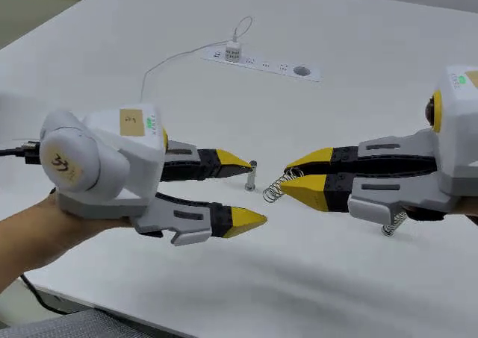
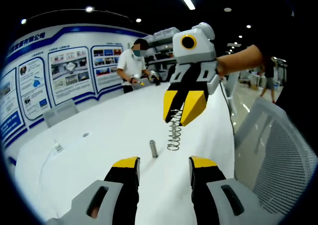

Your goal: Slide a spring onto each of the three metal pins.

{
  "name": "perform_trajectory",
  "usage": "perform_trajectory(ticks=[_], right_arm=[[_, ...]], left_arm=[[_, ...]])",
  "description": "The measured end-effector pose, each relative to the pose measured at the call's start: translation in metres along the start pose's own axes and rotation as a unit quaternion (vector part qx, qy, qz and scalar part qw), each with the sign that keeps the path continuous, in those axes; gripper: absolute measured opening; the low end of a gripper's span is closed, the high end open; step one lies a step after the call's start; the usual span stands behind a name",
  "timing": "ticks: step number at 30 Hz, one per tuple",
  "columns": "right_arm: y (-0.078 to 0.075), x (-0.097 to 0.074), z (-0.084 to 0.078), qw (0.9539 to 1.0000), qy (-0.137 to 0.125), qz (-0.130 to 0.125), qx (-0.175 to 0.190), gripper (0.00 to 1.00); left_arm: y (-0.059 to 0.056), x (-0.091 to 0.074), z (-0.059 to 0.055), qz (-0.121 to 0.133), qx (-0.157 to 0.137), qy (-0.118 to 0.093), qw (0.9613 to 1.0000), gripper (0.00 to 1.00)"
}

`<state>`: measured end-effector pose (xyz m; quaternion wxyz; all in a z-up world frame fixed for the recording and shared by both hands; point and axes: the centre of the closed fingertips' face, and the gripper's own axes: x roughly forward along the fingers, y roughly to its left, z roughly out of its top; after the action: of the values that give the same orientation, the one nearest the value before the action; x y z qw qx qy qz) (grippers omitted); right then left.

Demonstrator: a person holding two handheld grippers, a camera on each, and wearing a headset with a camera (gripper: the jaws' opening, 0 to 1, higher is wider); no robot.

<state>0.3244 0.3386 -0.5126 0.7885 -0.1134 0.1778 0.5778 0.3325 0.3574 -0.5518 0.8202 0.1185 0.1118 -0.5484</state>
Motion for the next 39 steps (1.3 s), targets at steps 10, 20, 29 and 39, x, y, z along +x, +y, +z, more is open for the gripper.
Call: perform_trajectory(ticks=[10, 20, 29, 39], right_arm=[[-0.025, 0.003, -0.014, 0.9987, 0.042, -0.031, -0.002, 0.11], [-0.050, 0.012, -0.015, 0.9974, 0.056, -0.046, 0.002, 0.11], [-0.074, 0.023, -0.018, 0.9958, 0.065, -0.064, 0.007, 0.11], [-0.096, 0.050, -0.020, 0.9950, 0.072, -0.070, 0.004, 0.11]], left_arm=[[0.016, -0.013, -0.020, 0.051, -0.056, -0.027, 0.9968, 0.53], [0.036, -0.026, -0.031, 0.061, -0.066, -0.017, 0.9958, 0.61], [0.049, -0.037, -0.047, 0.071, -0.073, -0.003, 0.9948, 0.65], [0.054, -0.046, -0.060, 0.085, -0.084, 0.020, 0.9927, 0.75]])
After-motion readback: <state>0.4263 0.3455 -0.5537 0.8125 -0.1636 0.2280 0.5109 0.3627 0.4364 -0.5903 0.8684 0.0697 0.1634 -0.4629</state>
